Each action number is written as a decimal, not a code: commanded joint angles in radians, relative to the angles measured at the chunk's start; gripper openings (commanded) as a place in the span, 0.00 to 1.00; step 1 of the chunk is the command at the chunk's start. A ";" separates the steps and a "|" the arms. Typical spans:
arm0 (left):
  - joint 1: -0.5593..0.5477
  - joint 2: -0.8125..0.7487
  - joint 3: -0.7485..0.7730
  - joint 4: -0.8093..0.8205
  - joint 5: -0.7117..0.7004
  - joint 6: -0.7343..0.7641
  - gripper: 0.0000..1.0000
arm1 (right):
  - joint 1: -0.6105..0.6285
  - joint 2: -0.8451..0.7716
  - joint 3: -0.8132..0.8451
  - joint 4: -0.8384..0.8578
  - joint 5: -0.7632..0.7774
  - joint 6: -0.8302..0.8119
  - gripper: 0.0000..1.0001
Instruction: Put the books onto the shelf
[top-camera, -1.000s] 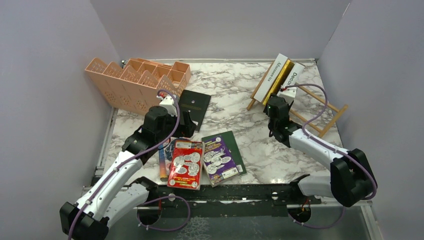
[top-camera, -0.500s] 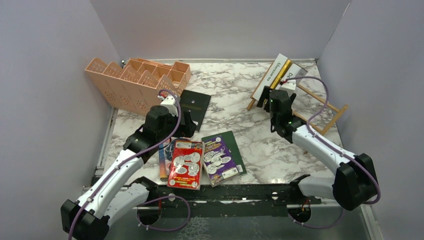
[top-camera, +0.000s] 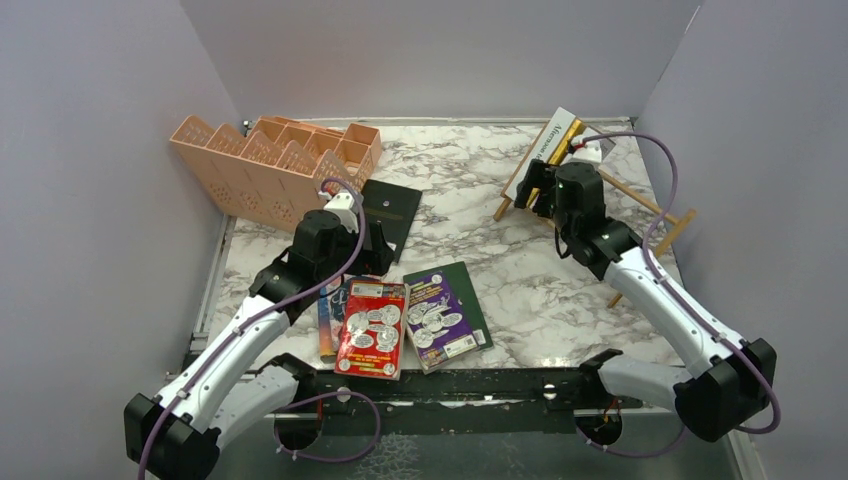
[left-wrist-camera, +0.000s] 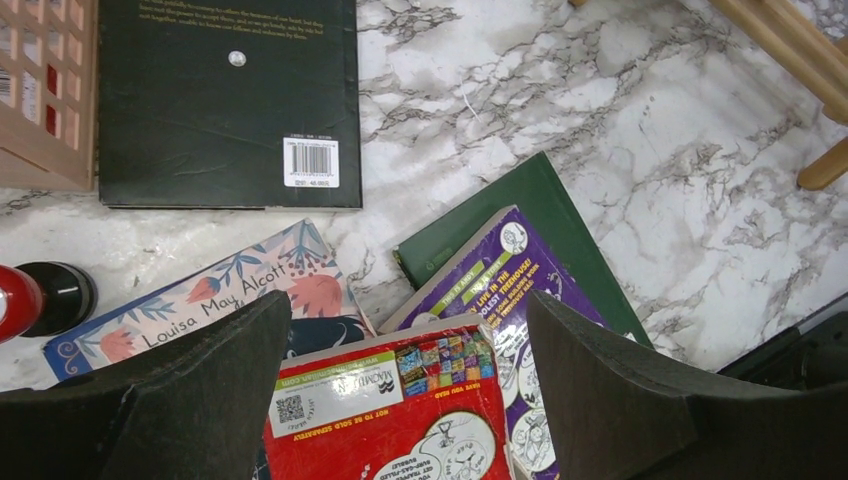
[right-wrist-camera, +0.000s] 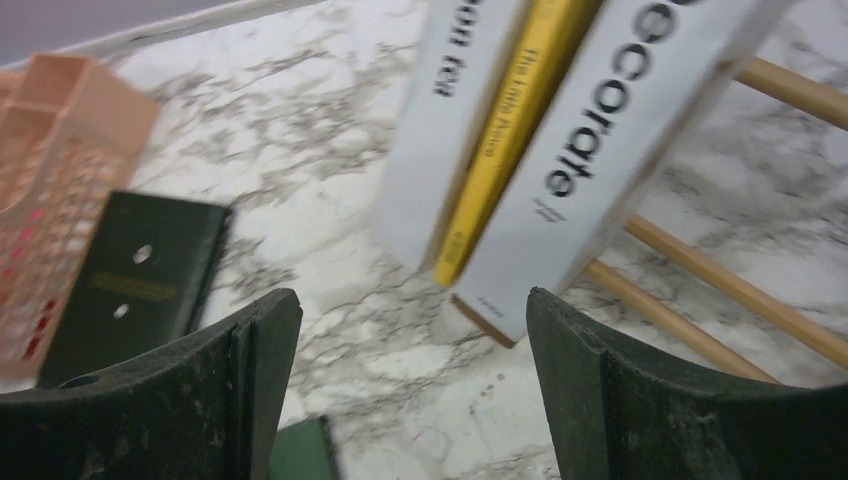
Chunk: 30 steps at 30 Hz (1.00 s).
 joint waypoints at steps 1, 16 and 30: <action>0.000 0.006 0.022 0.017 0.082 0.019 0.88 | 0.003 -0.059 0.103 -0.057 -0.350 -0.111 0.88; 0.000 0.016 0.057 0.057 0.046 0.012 0.88 | 0.103 0.143 0.125 -0.045 -0.886 -0.134 0.76; 0.000 0.025 0.071 -0.034 -0.113 -0.021 0.88 | 0.306 0.590 0.222 0.172 -0.703 0.133 0.74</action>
